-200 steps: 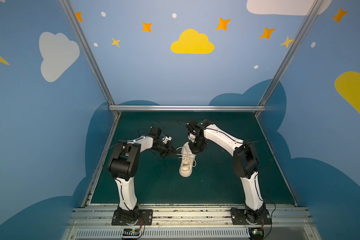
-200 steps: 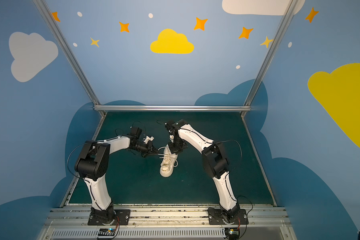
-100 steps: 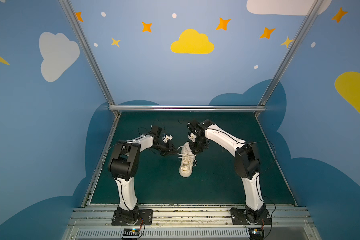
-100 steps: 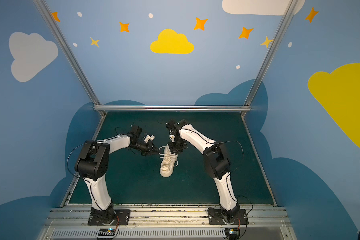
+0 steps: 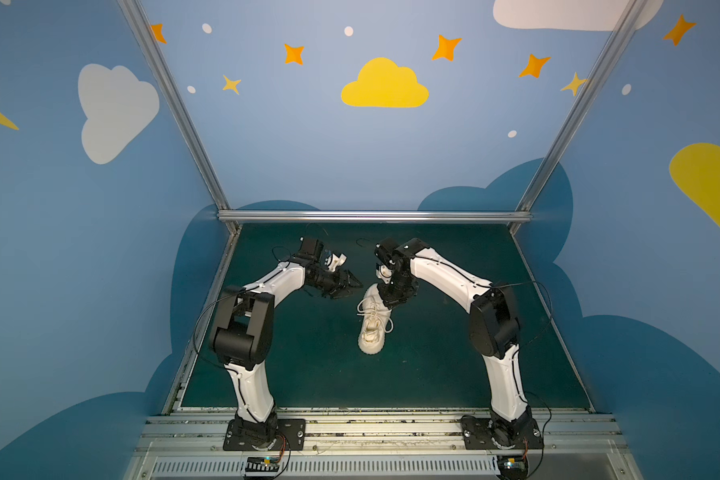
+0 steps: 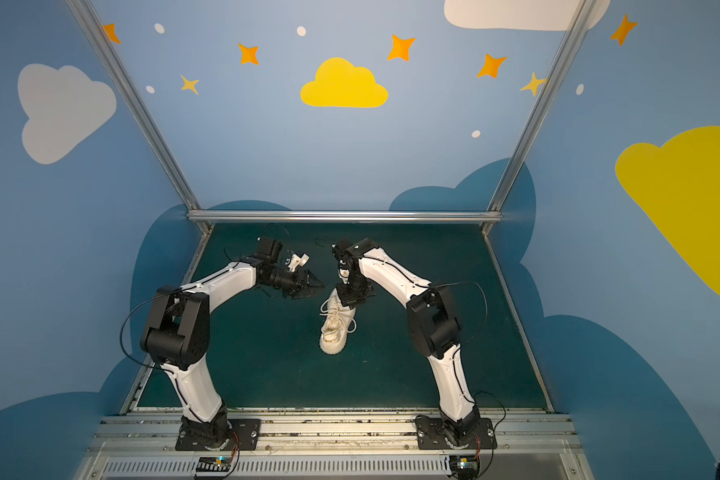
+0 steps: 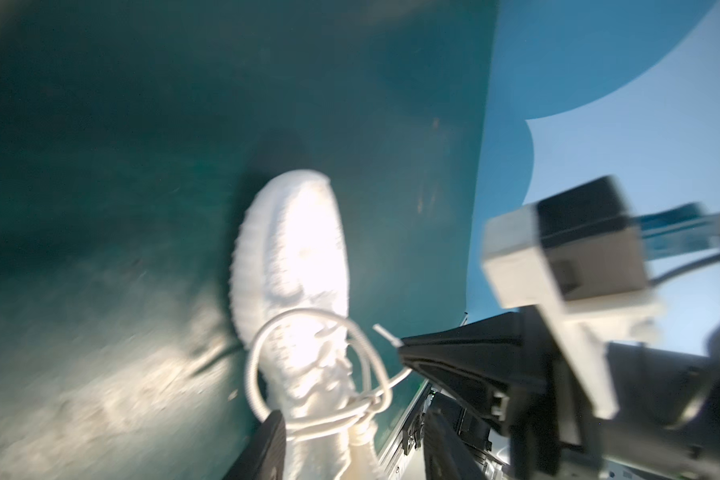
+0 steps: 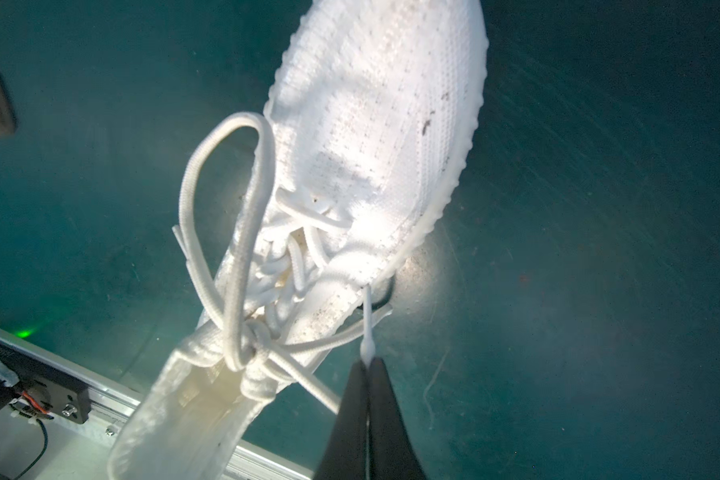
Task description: Tie the shoes
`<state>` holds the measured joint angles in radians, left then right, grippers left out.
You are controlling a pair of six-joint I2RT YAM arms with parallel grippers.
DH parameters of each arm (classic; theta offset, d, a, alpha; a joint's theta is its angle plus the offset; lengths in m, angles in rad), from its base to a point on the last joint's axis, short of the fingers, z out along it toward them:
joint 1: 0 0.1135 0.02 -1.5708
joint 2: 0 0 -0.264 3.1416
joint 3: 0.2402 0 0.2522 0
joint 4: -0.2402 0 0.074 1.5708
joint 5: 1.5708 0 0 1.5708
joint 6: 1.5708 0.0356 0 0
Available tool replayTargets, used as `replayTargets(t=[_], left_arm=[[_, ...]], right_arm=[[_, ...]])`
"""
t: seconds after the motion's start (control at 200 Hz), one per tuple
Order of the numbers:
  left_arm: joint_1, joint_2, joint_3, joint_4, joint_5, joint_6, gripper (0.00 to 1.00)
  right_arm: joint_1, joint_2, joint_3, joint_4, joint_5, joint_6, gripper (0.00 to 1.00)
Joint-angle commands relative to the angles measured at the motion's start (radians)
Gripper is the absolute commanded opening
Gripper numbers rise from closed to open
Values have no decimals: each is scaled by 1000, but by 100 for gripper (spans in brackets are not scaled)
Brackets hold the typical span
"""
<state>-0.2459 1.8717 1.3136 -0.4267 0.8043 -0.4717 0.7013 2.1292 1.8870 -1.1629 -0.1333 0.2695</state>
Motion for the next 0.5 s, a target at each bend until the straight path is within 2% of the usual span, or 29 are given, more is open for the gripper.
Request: replayTargets(t=[0.0,0.185,0.496], left_arm=[[-17,19,7,9,28,-21,53],[-49,62,6,76,65,-96,54],[-73,121,41,53,38,-118,55]], right_arm=[[-5,-31,8,-6,-5,-7,0],[-5,-42,-3,-3,-3,-4,0],[-4,-58,-11,6,-2,4,0]])
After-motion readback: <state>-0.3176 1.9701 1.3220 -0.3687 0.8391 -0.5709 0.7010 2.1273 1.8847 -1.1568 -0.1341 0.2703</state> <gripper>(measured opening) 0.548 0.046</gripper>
